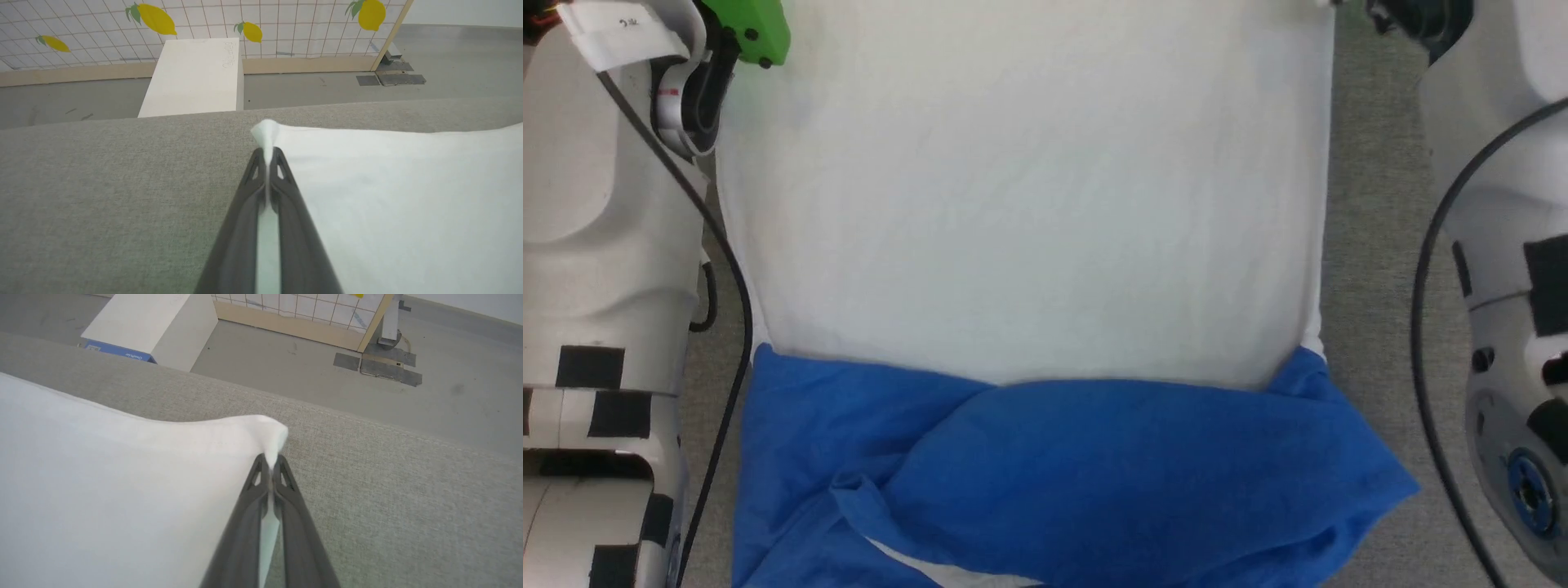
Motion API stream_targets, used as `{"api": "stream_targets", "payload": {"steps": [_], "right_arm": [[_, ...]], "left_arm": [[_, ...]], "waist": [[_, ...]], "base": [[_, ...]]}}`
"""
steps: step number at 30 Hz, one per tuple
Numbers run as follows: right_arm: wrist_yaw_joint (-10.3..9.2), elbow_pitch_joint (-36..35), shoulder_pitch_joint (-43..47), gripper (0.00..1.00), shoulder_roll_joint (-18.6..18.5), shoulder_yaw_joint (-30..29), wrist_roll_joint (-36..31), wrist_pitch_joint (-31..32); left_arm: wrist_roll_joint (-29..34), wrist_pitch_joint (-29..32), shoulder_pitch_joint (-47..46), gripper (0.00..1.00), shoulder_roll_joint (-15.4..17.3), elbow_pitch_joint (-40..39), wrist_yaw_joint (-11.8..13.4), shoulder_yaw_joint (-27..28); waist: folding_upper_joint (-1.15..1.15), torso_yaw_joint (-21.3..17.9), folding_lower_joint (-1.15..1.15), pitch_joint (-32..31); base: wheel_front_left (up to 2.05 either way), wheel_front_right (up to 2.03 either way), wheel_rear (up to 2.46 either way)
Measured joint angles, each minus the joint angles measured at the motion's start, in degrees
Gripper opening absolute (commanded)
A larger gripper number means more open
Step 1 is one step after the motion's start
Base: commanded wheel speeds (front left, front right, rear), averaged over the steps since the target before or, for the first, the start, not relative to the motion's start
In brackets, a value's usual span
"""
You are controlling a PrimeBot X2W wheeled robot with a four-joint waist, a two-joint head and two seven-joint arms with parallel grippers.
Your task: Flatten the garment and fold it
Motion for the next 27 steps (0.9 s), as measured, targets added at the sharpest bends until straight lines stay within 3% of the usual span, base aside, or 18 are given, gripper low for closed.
{"api": "stream_targets", "payload": {"steps": [8,14,20,27], "right_arm": [[0.00,-5.8,12.1,0.00,-0.1,11.7,12.7,-14.8],[0.00,-15.2,25.1,0.00,-1.0,17.7,16.8,-20.9],[0.00,-27.8,40.4,0.00,-5.6,19.1,19.0,-20.4],[0.00,-42.8,59.0,0.00,-9.0,14.5,19.4,-11.6]], "left_arm": [[-2.7,-8.9,7.8,0.00,0.6,0.6,-2.1,0.0],[-6.8,-13.0,21.7,0.00,1.8,-6.5,-2.6,1.3],[-10.1,-14.0,39.1,0.00,3.0,-16.8,-0.3,4.4],[-13.4,-13.3,57.7,0.00,1.0,-28.3,3.7,5.8]], "waist": [[0.00,-1.1,0.00,-6.0],[0.00,-1.6,-0.01,-12.9],[0.00,-2.0,-0.01,-20.2],[0.00,-2.3,-0.01,-27.1]], "base": [[0.00,0.00,0.00],[0.00,0.00,0.00],[0.00,0.00,0.00],[0.00,0.00,0.00]]}}
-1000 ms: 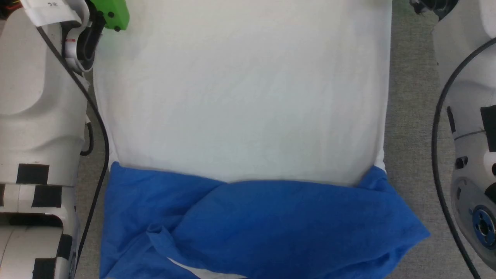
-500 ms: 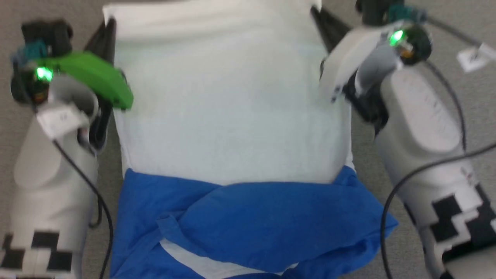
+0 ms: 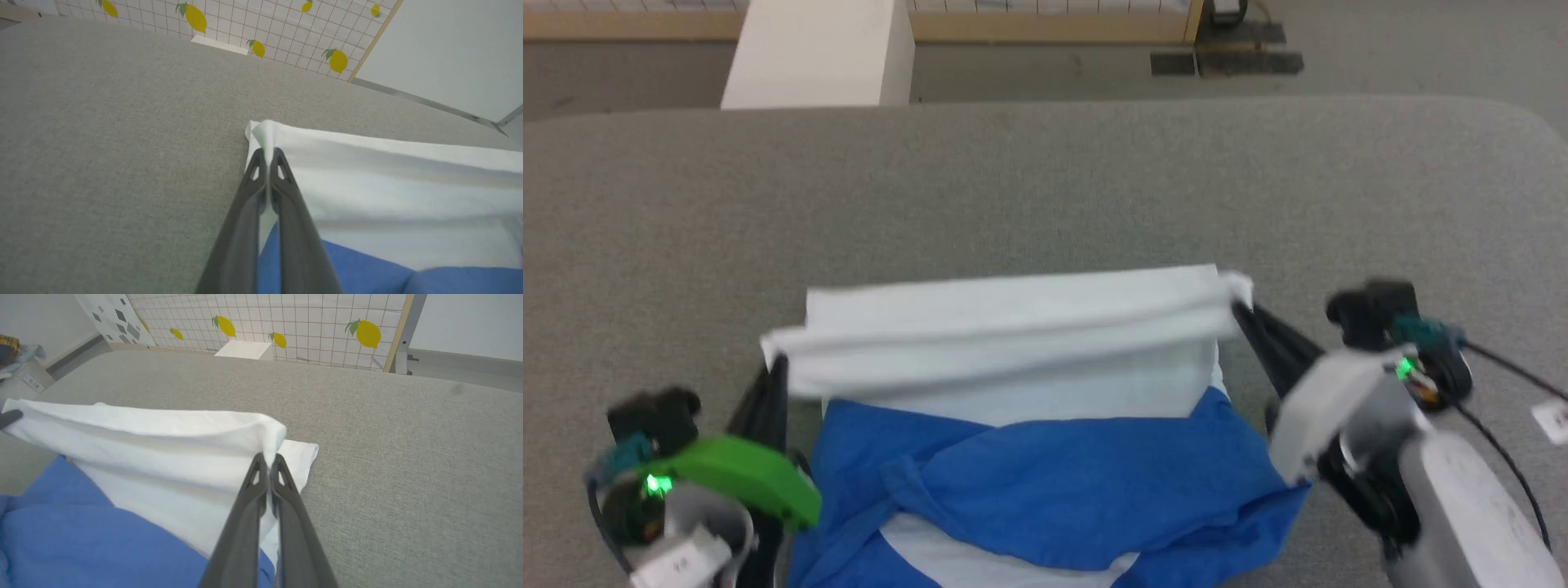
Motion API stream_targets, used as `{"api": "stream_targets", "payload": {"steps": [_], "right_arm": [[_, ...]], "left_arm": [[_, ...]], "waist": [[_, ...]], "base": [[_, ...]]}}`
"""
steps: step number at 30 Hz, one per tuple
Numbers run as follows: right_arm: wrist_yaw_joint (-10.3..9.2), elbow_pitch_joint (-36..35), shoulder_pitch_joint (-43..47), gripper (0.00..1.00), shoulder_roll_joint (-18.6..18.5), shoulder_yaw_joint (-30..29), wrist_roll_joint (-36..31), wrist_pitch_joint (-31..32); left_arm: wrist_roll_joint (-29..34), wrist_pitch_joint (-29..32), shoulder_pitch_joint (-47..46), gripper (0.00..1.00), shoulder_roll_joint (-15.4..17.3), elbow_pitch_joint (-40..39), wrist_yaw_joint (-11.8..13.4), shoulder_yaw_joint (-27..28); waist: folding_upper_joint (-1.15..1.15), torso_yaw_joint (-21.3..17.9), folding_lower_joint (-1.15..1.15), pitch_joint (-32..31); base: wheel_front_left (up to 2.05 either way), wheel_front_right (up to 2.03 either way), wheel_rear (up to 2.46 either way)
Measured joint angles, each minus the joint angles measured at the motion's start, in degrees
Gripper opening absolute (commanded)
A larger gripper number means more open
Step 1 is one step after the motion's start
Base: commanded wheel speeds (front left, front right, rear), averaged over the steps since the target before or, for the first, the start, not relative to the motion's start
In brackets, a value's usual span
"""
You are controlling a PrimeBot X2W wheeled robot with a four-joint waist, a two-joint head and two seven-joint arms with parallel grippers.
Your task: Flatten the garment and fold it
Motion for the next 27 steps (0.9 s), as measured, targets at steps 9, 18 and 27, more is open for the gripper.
{"api": "stream_targets", "payload": {"steps": [9,18,27], "right_arm": [[0.00,-15.5,20.5,0.00,1.9,-5.9,-2.2,13.6],[0.00,-18.0,31.1,0.00,6.6,-7.9,-6.7,21.1],[0.00,-14.8,33.5,1.00,8.5,-10.6,-8.0,17.4]], "left_arm": [[-2.7,0.5,12.2,0.00,-1.2,-2.6,0.7,0.2],[-3.4,1.0,15.7,0.00,-2.0,1.1,-0.3,-2.2],[-1.5,-5.1,17.2,1.00,-3.1,2.5,0.3,-2.3]], "waist": [[0.00,0.7,0.00,-4.8],[0.00,2.2,0.00,-6.5],[0.00,3.3,0.00,-9.9]], "base": [[0.00,0.00,0.00],[0.00,0.00,0.00],[0.00,0.00,0.00]]}}
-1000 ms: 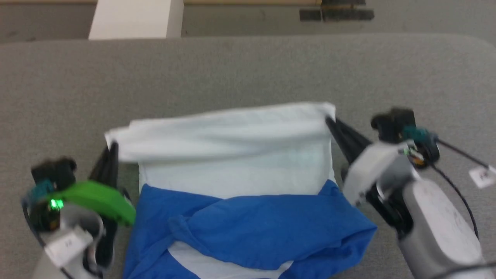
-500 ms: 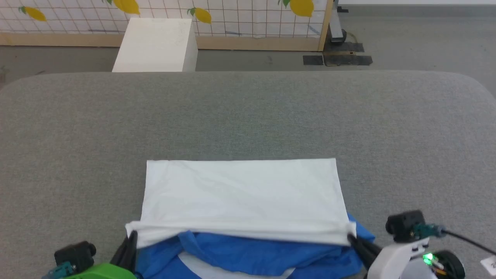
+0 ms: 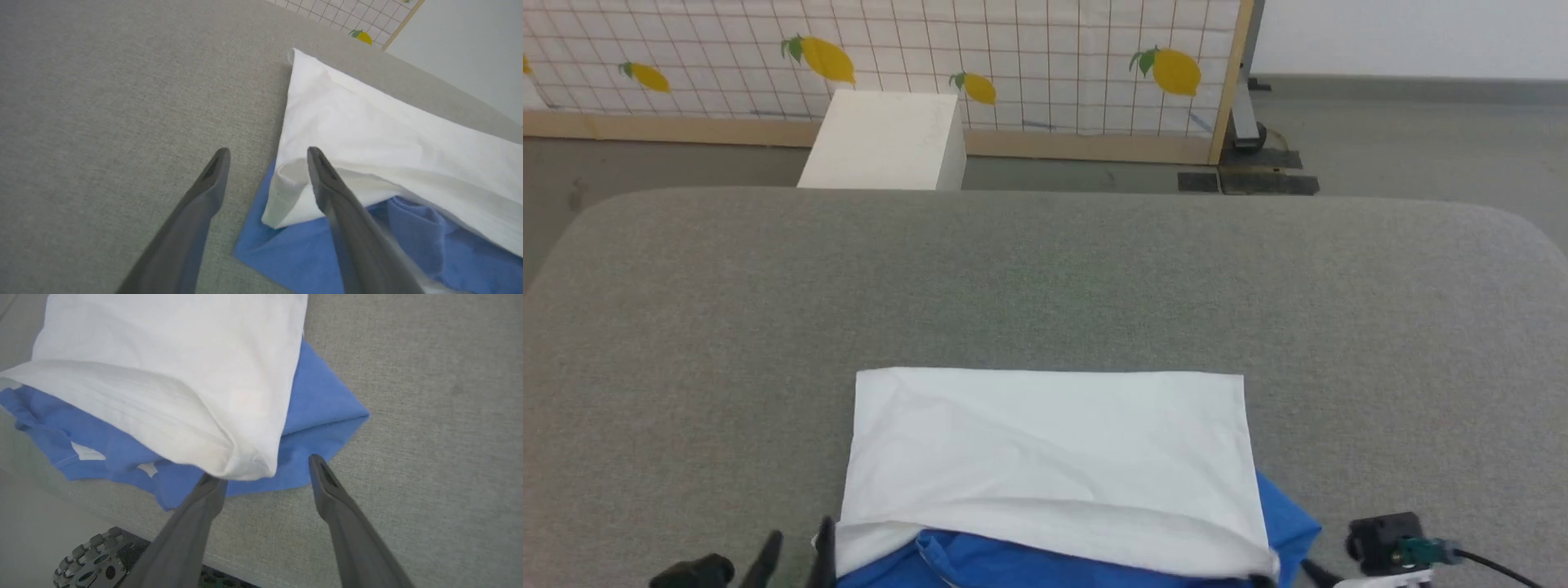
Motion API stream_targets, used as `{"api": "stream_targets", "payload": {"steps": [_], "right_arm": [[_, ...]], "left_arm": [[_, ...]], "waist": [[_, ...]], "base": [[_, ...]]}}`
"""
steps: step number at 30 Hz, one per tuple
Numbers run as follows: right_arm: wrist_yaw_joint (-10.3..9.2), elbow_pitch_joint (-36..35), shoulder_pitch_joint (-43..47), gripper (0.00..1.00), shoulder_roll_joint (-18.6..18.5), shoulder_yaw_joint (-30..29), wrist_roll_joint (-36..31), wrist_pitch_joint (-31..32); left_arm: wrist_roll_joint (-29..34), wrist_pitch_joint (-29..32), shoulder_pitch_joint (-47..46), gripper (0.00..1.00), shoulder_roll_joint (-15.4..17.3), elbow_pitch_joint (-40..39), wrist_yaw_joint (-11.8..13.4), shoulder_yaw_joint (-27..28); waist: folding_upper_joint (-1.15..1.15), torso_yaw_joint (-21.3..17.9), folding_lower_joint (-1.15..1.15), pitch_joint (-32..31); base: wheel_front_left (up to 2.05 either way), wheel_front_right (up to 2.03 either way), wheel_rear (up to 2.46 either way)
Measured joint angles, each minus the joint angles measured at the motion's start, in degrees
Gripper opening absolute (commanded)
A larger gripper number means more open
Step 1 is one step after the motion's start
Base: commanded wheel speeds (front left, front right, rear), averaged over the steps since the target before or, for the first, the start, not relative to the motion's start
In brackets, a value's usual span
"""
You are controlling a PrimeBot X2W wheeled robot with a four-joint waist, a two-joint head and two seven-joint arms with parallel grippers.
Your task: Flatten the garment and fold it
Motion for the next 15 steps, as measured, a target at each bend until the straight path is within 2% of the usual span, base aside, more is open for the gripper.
{"api": "stream_targets", "payload": {"steps": [4,8,11,15], "right_arm": [[0.00,-2.0,0.0,1.00,0.2,-3.8,1.3,-5.1],[0.00,-2.1,-1.6,1.00,0.2,-7.4,4.5,-11.6],[0.00,0.6,-3.9,1.00,0.3,-8.3,5.8,-15.1],[0.00,7.7,-8.8,1.00,0.3,-7.9,8.9,-17.6]], "left_arm": [[3.3,-5.5,-0.4,1.00,0.6,-1.8,0.8,0.8],[7.4,-7.8,-2.5,1.00,0.4,-3.3,1.5,0.9],[10.3,-8.1,-5.4,1.00,-0.2,-3.8,1.5,0.9],[13.6,-8.3,-8.6,1.00,-1.4,-4.9,1.4,2.2]], "waist": [[0.00,1.0,0.00,-0.4],[0.00,1.7,0.00,0.0],[0.00,2.1,0.00,0.7],[0.00,2.3,0.00,1.7]], "base": [[0.00,0.00,0.00],[0.00,0.00,0.00],[0.00,0.00,0.00],[0.00,0.00,0.00]]}}
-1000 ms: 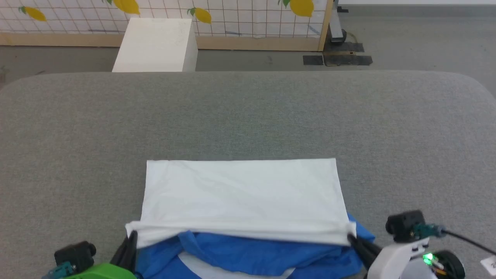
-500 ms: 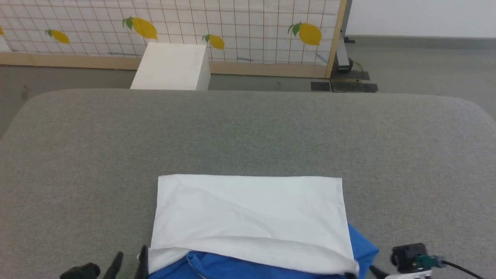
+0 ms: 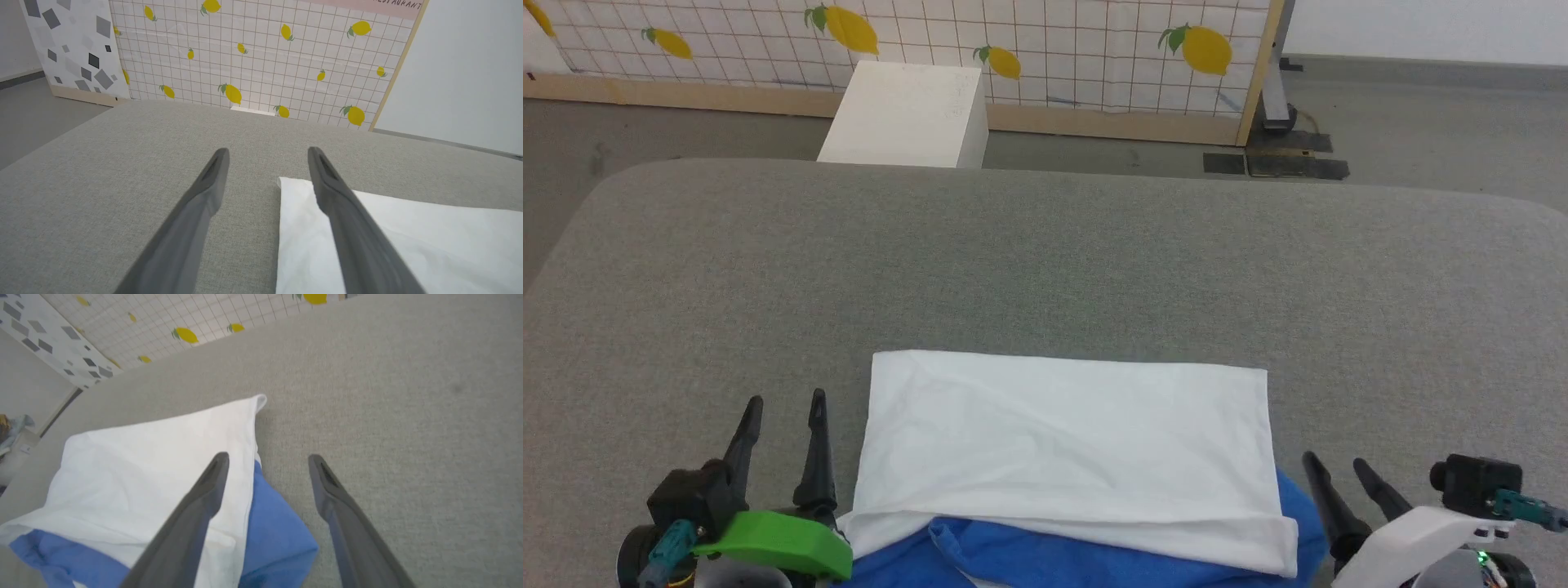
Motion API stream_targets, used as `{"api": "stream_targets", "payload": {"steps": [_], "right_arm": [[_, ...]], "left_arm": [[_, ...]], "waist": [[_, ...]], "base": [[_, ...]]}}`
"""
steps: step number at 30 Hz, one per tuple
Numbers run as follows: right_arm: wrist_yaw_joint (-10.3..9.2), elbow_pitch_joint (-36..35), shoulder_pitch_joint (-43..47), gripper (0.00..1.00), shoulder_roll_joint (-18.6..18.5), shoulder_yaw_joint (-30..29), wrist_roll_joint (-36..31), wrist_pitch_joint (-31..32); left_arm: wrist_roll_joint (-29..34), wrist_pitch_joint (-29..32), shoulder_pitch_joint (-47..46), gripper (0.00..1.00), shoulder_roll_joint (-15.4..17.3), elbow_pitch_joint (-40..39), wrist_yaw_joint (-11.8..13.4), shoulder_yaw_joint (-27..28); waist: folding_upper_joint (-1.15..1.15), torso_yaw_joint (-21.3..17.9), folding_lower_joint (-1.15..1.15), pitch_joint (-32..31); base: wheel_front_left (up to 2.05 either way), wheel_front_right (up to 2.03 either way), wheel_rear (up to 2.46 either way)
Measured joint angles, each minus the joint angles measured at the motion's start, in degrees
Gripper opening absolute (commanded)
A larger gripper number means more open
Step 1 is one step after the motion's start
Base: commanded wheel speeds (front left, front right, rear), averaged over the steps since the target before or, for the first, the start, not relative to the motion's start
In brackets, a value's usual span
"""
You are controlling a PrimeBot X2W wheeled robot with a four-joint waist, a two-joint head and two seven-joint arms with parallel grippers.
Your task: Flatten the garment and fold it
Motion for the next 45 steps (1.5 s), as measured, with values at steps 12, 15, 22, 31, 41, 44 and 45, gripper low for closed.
{"api": "stream_targets", "payload": {"steps": [12,15,22,31,41,44,45], "right_arm": [[0.01,16.0,-8.4,1.00,0.1,3.7,-2.6,10.5],[0.00,16.5,-9.7,1.00,0.0,4.3,-2.9,13.7],[-0.01,14.9,-9.7,0.00,-0.8,5.5,0.2,17.7],[0.03,10.0,-5.6,0.00,0.6,-4.7,-4.5,15.1],[0.02,4.3,-4.0,0.00,0.2,-17.6,-15.1,15.5],[0.00,0.8,-2.7,0.00,0.2,-15.4,-14.5,16.9],[0.00,-1.1,-2.0,0.00,0.1,-13.9,-13.3,17.8]], "left_arm": [[4.5,0.0,-1.5,1.00,-3.4,1.5,-1.9,2.2],[5.4,0.0,-1.5,1.00,-4.2,2.1,-2.5,2.6],[6.2,0.0,-1.6,1.00,-5.3,2.9,-3.8,3.7],[6.8,0.0,-1.5,1.00,-6.2,3.7,-4.8,5.3],[7.2,0.0,-1.5,1.00,-7.4,4.3,-5.9,5.5],[7.5,0.0,-1.5,1.00,-7.5,4.7,-6.3,5.6],[7.5,0.0,-1.5,1.00,-7.6,4.8,-6.4,5.6]], "waist": [[0.00,0.9,0.00,1.8],[0.00,1.1,0.00,2.3],[0.00,1.6,0.00,2.5],[0.00,0.8,0.00,1.7],[0.00,-0.1,0.00,1.5],[0.00,-0.1,0.00,1.2],[0.00,-0.1,0.00,1.1]], "base": [[0.00,0.00,0.00],[0.00,0.00,0.00],[0.00,0.00,0.00],[0.00,0.00,0.00],[0.00,0.00,0.00],[0.00,0.00,0.00],[0.00,0.00,0.00]]}}
